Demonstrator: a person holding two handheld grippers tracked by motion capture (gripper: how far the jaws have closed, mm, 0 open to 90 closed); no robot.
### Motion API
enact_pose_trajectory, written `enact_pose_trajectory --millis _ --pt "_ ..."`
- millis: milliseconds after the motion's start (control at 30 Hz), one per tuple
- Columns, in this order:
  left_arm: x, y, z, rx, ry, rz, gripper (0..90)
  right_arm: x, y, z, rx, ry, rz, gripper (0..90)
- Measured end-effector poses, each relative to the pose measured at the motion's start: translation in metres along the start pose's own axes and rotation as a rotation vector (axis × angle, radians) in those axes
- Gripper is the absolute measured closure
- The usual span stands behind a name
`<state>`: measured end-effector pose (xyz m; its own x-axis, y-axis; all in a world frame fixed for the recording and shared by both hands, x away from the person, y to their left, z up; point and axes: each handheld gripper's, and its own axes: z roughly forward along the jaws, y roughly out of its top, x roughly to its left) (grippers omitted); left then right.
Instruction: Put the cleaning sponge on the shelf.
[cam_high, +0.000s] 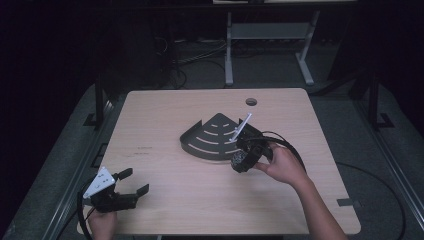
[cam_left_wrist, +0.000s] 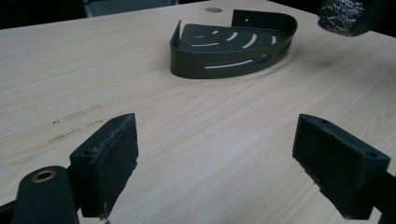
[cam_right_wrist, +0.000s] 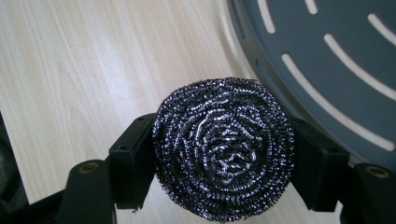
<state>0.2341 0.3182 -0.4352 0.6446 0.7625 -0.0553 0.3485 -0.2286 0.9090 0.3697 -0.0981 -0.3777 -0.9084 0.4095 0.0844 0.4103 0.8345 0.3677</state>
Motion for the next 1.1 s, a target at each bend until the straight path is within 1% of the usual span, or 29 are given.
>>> enact_pose_trajectory --millis 67,133,200,267,367,533,633,700,833,933,1100 --pt "0.0 0.0 0.0 0.001 0.001 0.002 13.7 -0.004 0.002 -0.001 -0.006 0.012 0.01 30.7" --pt "0.0 0.0 -0.001 -0.001 0.001 0.002 13.7 -0.007 0.004 -0.001 0.005 -0.004 0.005 30.7" --pt "0.001 0.0 -0.001 0.0 0.002 0.0 13.7 -0.008 0.006 -0.001 0.013 -0.001 0.006 30.7" --pt "0.001 0.0 -0.001 -0.005 0.003 -0.004 13.7 -0.008 0.009 -0.001 0.016 -0.005 0.001 30.7" --pt "0.002 -0.001 -0.001 -0.004 0.004 -0.007 13.7 -0.009 0.012 0.001 0.002 0.009 -0.001 30.7" --pt "0.002 0.0 -0.002 -0.004 0.004 -0.005 13.7 -0.009 0.018 0.003 0.026 0.003 -0.009 30.6" --pt "0.002 0.0 -0.002 -0.004 0.006 -0.001 13.7 -0.009 0.025 0.001 0.028 -0.002 -0.016 30.6" --pt "0.002 0.0 -0.002 -0.004 0.004 -0.003 13.7 -0.009 0.029 -0.001 0.021 -0.002 -0.018 30.6" --pt "0.003 0.0 -0.003 -0.009 0.004 -0.008 13.7 -0.009 0.039 -0.004 0.032 -0.02 -0.034 30.6" --pt "0.003 0.0 -0.003 -0.009 0.004 -0.008 13.7 -0.011 0.046 -0.004 0.037 -0.019 -0.039 30.6" --pt "0.003 0.0 -0.003 -0.012 0.005 -0.009 13.7 -0.017 0.056 -0.002 0.041 -0.015 -0.032 30.6"
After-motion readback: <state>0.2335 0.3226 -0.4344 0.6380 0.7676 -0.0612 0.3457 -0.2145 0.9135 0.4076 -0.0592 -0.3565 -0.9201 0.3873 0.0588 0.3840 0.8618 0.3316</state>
